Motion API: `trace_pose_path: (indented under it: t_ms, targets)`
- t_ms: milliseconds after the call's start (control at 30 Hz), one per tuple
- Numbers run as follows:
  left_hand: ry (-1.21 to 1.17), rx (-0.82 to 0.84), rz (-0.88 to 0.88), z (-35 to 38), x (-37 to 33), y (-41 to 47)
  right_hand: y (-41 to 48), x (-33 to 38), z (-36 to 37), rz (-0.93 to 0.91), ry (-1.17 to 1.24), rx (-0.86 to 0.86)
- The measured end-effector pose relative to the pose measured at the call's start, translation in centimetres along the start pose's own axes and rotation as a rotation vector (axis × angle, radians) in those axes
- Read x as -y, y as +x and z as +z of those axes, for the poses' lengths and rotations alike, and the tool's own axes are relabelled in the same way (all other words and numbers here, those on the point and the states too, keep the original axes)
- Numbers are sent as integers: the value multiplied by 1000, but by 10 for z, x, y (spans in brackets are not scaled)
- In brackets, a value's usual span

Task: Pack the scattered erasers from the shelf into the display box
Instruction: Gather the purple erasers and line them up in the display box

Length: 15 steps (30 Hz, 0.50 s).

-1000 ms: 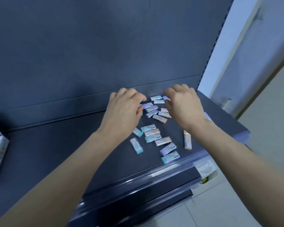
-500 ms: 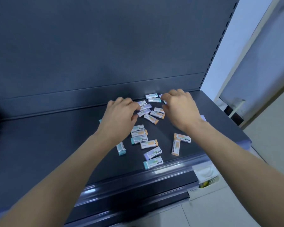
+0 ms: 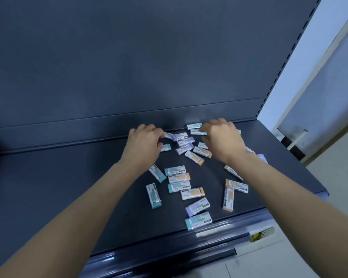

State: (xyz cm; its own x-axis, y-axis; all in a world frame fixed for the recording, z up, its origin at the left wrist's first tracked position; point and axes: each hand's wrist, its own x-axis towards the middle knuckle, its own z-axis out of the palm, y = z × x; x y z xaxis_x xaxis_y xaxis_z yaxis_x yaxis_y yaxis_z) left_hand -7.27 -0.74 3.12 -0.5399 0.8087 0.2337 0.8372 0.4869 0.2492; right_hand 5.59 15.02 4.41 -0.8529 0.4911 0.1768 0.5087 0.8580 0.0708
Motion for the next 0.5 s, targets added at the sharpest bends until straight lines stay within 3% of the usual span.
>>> trace_pose_path:
  t_ms: [500]
  targets:
    - [183,281,-78,60,8,78,51,-46,19,-211,71,118]
